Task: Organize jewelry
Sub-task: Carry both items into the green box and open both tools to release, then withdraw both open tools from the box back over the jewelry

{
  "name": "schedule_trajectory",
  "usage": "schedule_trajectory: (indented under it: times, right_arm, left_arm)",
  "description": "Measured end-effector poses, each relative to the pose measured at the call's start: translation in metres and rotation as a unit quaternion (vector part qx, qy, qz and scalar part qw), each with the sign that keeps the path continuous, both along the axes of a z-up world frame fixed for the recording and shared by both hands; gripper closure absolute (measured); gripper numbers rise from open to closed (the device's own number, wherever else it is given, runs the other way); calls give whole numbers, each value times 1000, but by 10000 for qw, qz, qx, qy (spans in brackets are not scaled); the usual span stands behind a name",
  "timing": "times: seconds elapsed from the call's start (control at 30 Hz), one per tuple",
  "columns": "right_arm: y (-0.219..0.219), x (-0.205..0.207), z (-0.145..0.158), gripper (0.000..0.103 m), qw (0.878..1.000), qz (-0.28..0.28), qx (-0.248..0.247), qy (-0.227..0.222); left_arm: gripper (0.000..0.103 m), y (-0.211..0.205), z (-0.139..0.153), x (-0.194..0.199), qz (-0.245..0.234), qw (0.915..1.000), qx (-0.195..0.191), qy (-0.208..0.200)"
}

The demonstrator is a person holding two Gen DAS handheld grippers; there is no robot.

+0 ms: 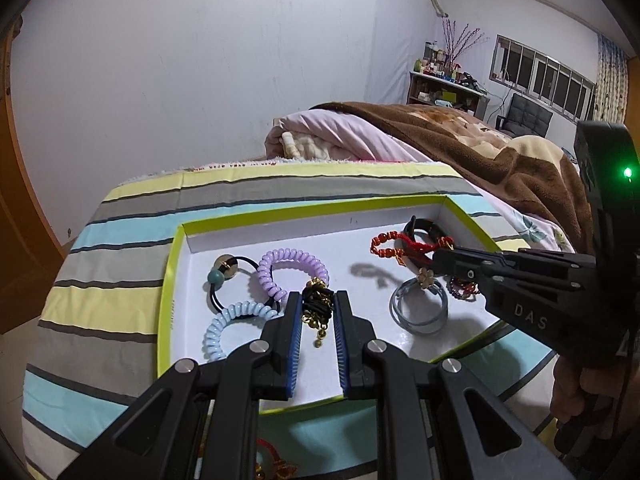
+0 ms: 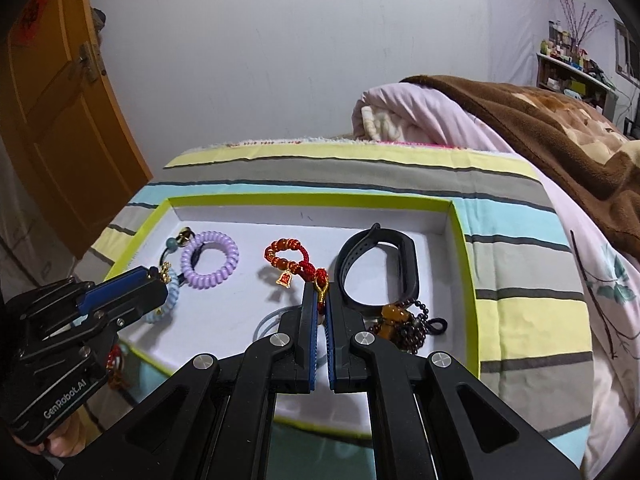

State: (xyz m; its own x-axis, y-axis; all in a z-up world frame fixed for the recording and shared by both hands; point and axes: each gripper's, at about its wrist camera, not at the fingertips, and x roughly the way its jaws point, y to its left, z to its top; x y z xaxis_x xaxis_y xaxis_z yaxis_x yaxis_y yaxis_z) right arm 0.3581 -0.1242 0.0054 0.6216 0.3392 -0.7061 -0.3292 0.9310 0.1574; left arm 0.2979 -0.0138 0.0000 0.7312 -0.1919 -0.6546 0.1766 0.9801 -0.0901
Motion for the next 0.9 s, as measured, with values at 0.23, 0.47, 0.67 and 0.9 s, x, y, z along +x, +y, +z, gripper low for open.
schedule_trajectory:
  times: [0.23,0.47,0.67,0.9]
  right_arm:
    - [5,6,-6,100,10000,44,-13,80]
    - [5,7,-6,99,9999,63,-56,122]
    - [4,5,-5,88,9999,66,-38,121]
    - [1,-10,6,87,10000,67,1,17]
  left_arm:
    - [87,-4,-7,6,-121,9998,-20,133]
    - [86,-3,-14,11,-137,9995,-87,276]
    - [83,-4,-13,10,-195,9994,-71,287]
    - [79,1,-3,0,-150,9997,-72,182]
